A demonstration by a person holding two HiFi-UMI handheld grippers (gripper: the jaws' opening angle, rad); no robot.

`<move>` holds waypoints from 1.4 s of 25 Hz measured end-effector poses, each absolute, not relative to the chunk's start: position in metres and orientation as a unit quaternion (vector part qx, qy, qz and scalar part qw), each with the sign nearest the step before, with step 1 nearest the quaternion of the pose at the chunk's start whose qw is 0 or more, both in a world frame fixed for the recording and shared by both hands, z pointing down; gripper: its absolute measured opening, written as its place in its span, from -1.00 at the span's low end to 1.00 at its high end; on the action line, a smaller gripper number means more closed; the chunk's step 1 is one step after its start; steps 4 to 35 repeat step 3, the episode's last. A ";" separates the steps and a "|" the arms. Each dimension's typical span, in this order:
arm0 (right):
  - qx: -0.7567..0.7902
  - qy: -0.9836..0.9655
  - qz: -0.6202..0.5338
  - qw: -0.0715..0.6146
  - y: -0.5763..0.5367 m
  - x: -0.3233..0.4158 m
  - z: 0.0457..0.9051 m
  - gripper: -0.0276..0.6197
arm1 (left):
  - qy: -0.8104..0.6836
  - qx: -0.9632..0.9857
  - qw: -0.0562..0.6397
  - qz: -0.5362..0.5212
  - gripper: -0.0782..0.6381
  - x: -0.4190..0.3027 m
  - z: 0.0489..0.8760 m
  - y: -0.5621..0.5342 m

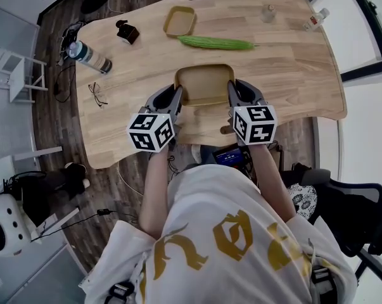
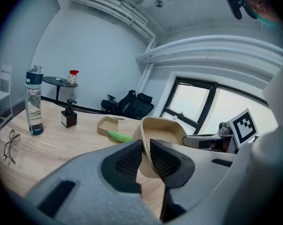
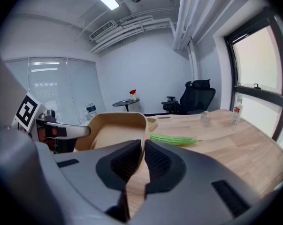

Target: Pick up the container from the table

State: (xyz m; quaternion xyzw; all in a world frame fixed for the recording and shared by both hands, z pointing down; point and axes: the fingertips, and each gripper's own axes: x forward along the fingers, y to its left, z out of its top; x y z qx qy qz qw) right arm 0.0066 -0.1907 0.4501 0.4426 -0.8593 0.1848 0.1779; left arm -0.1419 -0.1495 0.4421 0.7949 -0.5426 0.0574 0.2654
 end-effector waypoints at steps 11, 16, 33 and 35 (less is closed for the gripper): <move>0.442 -0.860 0.184 0.179 -0.193 0.004 0.451 -0.82 | -0.543 0.795 0.265 0.056 -0.62 -0.145 0.442 -0.152; 0.442 -0.860 0.184 0.179 -0.193 0.004 0.451 -0.82 | -0.543 0.795 0.265 0.056 -0.62 -0.145 0.442 -0.152; 0.442 -0.860 0.184 0.179 -0.193 0.004 0.451 -0.82 | -0.543 0.795 0.265 0.056 -0.62 -0.145 0.442 -0.152; 0.442 -0.860 0.184 0.179 -0.193 0.004 0.451 -0.82 | -0.543 0.795 0.265 0.056 -0.62 -0.145 0.442 -0.152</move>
